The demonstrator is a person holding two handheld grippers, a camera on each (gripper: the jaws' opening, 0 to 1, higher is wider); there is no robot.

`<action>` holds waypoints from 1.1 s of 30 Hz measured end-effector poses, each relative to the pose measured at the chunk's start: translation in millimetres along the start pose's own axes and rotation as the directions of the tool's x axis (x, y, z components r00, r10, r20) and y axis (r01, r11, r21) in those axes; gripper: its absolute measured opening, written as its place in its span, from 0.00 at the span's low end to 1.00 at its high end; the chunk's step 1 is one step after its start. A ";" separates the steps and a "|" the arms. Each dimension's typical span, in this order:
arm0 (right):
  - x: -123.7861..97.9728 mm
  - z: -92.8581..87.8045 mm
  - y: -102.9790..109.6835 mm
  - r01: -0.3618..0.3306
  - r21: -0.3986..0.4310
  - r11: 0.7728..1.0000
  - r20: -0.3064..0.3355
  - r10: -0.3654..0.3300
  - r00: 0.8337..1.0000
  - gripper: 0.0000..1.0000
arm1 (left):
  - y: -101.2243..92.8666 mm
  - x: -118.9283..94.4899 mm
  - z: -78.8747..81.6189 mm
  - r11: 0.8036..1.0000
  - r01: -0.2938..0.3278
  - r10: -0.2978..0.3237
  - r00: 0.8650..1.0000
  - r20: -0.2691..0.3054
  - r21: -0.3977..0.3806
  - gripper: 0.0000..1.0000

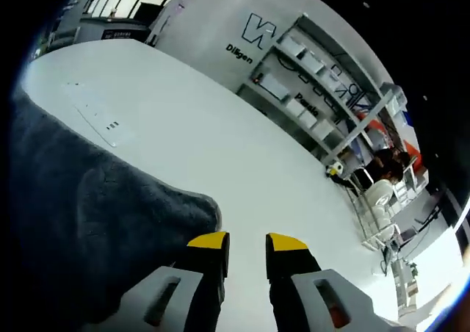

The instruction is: Open the folded towel by lifting each exposed corner and separating the folded layers until the towel lies flat within the target outline without major curled edges

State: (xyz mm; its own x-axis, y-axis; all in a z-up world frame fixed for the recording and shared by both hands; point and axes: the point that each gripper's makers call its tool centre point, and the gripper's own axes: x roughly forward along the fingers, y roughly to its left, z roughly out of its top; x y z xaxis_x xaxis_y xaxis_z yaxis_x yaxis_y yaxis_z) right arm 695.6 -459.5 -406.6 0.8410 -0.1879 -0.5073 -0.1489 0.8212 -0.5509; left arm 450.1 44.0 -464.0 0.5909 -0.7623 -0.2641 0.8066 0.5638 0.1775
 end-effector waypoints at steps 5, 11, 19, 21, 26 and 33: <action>-36.7 20.7 13.8 -0.046 0.048 0.998 0.109 0.040 0.993 0.19 | 2.3 -4.2 11.6 1.000 0.007 -0.006 0.998 0.065 -0.009 0.96; -89.4 39.1 39.8 -0.153 0.146 0.977 0.256 0.112 0.960 0.29 | 8.7 -4.1 12.6 1.000 -0.010 0.013 0.996 0.092 -0.024 0.98; -146.1 27.9 83.1 -0.205 0.076 0.976 0.344 0.167 0.924 0.37 | 15.6 -1.9 5.4 0.997 -0.014 0.020 0.996 0.085 -0.072 0.99; -163.5 26.3 98.7 -0.239 0.079 0.968 0.401 0.188 0.896 0.37 | 17.9 -2.5 5.9 0.996 -0.019 0.027 0.996 0.091 -0.084 0.99; -186.6 15.2 120.6 -0.268 0.141 0.953 0.479 0.171 0.861 0.42 | 25.7 -4.1 7.6 0.991 -0.035 0.051 0.991 0.121 -0.127 0.99; -186.0 4.4 134.8 -0.294 0.171 0.941 0.525 0.165 0.835 0.60 | 33.7 -10.6 8.0 0.987 -0.081 0.099 0.987 0.129 -0.141 0.99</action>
State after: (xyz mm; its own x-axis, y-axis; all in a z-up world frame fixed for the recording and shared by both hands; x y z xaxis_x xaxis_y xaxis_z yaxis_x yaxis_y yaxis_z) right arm 521.4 -311.5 -383.5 0.9506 0.2618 -0.1670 -0.2982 0.9195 -0.2560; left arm 471.2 68.5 -447.6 0.6650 -0.7370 -0.1206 0.7461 0.6629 0.0626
